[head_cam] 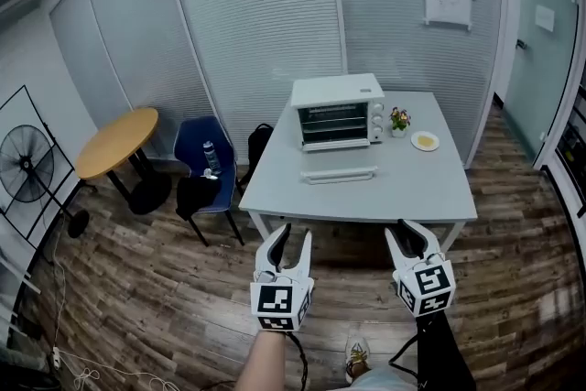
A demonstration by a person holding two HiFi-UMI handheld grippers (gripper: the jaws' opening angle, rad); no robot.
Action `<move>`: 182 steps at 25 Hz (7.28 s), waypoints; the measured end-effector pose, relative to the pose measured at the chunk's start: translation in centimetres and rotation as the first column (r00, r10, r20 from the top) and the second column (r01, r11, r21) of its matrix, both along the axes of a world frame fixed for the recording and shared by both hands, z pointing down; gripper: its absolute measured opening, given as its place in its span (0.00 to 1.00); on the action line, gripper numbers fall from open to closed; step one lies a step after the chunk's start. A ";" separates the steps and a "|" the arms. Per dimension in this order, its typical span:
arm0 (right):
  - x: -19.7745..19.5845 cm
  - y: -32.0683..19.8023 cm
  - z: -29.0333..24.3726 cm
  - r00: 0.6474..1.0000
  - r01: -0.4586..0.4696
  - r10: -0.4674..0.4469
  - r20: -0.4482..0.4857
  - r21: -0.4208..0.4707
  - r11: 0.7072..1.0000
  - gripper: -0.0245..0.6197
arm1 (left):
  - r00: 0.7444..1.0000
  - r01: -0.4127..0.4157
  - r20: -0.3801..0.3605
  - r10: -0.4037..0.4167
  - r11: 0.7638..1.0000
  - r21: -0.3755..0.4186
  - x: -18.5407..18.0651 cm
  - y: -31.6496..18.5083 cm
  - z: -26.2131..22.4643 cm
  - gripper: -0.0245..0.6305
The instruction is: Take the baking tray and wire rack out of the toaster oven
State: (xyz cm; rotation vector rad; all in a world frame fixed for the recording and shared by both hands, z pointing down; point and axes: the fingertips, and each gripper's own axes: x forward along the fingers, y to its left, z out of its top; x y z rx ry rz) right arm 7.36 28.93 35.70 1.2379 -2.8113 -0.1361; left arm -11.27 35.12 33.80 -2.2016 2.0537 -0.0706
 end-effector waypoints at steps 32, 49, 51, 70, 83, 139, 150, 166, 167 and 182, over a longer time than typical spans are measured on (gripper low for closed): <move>-9.3 -25.9 1.1 0.993 0.116 -0.116 0.001 -0.035 0.993 0.18 | 0.999 0.014 0.038 -0.014 1.000 -0.013 -5.5 -26.0 -0.8 0.27; -16.1 -40.7 3.1 1.000 0.009 -0.012 -0.021 -0.096 0.995 0.18 | 0.990 -0.139 0.007 0.140 0.987 -0.080 -11.3 -43.3 2.2 0.27; -17.0 -41.9 3.4 1.000 -0.002 -0.001 -0.030 -0.101 0.995 0.18 | 0.987 -0.157 0.003 0.158 0.984 -0.087 -12.0 -44.8 2.7 0.27; -22.1 -49.4 7.1 0.992 -0.103 0.088 -0.090 -0.170 0.980 0.18 | 0.968 -0.251 -0.030 0.249 0.956 -0.152 -15.9 -53.3 7.5 0.30; -22.7 -52.6 9.4 0.991 -0.111 0.093 -0.095 -0.214 0.971 0.18 | 0.962 -0.273 -0.063 0.265 0.935 -0.225 -15.3 -55.7 11.3 0.31; -21.9 -66.4 21.2 0.503 0.369 0.494 0.710 -0.693 0.619 0.08 | -0.079 -0.230 -0.991 -0.105 0.970 -0.084 -16.9 -68.5 24.5 0.15; -21.4 -65.9 21.5 0.490 0.366 0.506 0.710 -0.694 0.619 0.07 | -0.113 -0.233 -0.990 -0.083 0.971 -0.055 -16.6 -68.1 24.6 0.15; -20.2 -62.9 21.8 0.487 0.362 0.522 0.700 -0.706 0.609 0.07 | -0.144 -0.244 -0.987 -0.071 0.969 -0.034 -15.6 -65.2 24.5 0.14; -20.3 -62.7 21.6 0.478 0.374 0.516 0.711 -0.696 0.612 0.07 | -0.142 -0.247 -0.987 -0.069 0.968 -0.032 -15.6 -64.9 24.6 0.14; -19.2 -59.2 21.3 0.480 0.376 0.519 0.707 -0.701 0.606 0.07 | -0.148 -0.276 -0.986 -0.071 0.961 -0.028 -14.4 -61.5 24.3 0.14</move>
